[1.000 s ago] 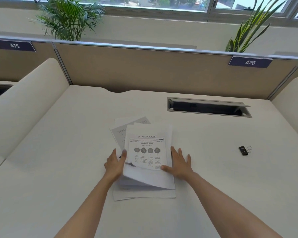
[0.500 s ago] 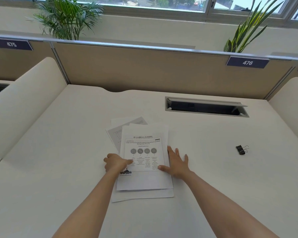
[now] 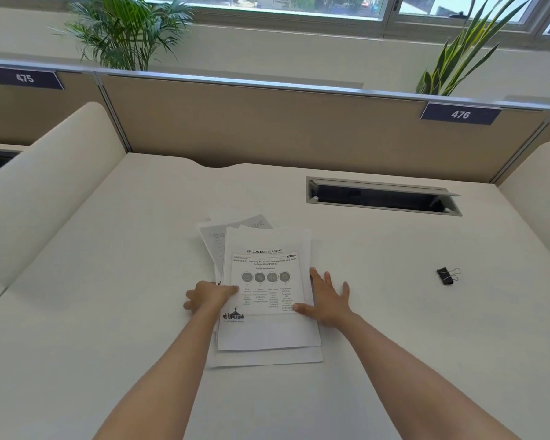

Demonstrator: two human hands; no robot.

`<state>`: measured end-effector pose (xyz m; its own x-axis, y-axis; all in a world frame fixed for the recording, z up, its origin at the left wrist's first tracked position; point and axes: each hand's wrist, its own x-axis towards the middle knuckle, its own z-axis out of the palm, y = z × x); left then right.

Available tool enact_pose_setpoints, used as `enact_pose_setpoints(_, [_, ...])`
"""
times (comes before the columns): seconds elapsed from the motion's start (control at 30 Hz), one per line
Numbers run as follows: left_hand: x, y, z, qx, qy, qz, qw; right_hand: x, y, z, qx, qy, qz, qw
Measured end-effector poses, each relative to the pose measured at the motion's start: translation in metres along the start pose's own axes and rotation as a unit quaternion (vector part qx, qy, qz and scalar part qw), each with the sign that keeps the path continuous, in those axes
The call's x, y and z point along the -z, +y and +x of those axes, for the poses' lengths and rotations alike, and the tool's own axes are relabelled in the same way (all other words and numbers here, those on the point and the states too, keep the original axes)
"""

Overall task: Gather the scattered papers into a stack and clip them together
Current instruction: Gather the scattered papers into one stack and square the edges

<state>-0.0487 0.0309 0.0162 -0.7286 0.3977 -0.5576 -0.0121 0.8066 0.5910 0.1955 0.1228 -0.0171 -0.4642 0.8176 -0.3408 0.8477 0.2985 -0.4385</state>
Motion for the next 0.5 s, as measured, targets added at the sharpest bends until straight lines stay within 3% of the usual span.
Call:
enact_pose_setpoints(0.13, [-0.001,-0.002,0.001,-0.041,-0.038,-0.116,0.992,0.000,-0.003,-0.001,-0.003,-0.009,0.011,1.000])
enact_pose_setpoints(0.33, [-0.015,-0.012,0.000,-0.054,-0.083,-0.191,0.977,-0.010,-0.021,-0.007,-0.032,-0.032,0.039,0.998])
enact_pose_setpoints(0.5, [-0.015,-0.017,0.003,-0.094,-0.109,-0.227,0.963,-0.006,-0.026,-0.013,-0.046,0.025,0.106,0.993])
